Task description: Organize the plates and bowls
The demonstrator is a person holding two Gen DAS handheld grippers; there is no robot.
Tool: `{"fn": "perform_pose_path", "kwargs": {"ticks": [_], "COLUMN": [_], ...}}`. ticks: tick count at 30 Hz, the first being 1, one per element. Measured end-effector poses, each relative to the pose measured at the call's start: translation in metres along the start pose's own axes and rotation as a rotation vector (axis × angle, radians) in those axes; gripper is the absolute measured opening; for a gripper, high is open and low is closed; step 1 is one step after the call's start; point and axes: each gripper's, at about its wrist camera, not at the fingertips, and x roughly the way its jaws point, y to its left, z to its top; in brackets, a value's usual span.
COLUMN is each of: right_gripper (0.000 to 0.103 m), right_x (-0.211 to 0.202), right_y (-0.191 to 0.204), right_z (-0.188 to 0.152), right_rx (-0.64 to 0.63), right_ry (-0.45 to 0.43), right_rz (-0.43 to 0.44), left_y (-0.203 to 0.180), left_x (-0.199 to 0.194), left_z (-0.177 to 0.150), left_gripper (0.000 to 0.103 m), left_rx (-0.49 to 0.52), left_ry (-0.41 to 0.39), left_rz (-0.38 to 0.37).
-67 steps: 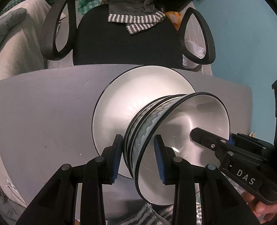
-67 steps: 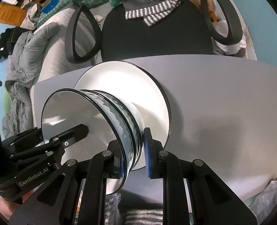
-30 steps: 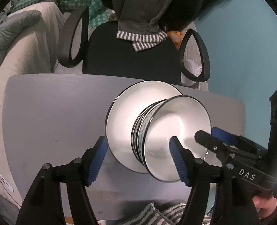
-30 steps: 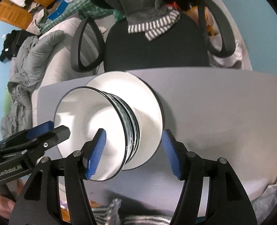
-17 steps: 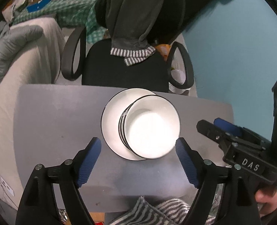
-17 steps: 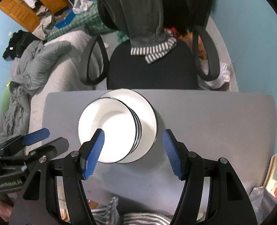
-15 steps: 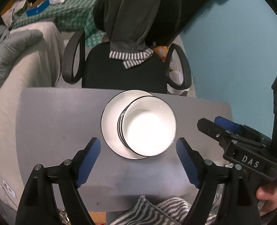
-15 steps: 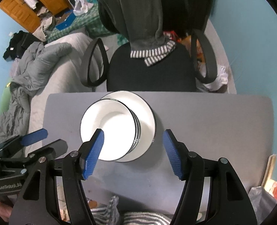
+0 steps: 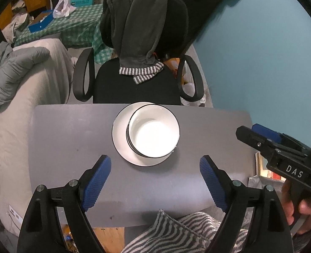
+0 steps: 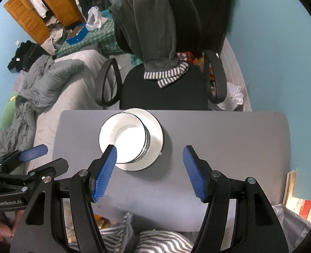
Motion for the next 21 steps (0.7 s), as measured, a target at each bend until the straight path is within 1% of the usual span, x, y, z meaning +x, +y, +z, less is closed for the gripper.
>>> {"fn": "perform_pose_path", "kwargs": {"ticks": [5, 9, 12, 21], "right_gripper": [0.065, 0.065, 0.065, 0.065], "right_x": [-0.018, -0.031, -0.037, -0.047], "right_y": [0.000, -0.003, -0.008, -0.020], "right_z": [-0.003, -0.005, -0.009, -0.016], "right_rx": [-0.030, -0.060, -0.075, -0.109], "right_ry": [-0.025, -0.058, -0.066, -0.082], "right_rz": [-0.013, -0.019, -0.018, -0.012], "left_y": [-0.012, -0.020, -0.027, -0.044], "left_x": [-0.018, -0.031, -0.037, -0.044], "left_z": [-0.008, -0.015, -0.018, -0.030], "left_gripper": [0.087, 0.087, 0.087, 0.088], "left_rx": [0.004, -0.015, -0.029, -0.086], "left_ry": [-0.043, -0.094, -0.115, -0.135], "left_rz": [0.019, 0.039, 0.059, 0.082]}}
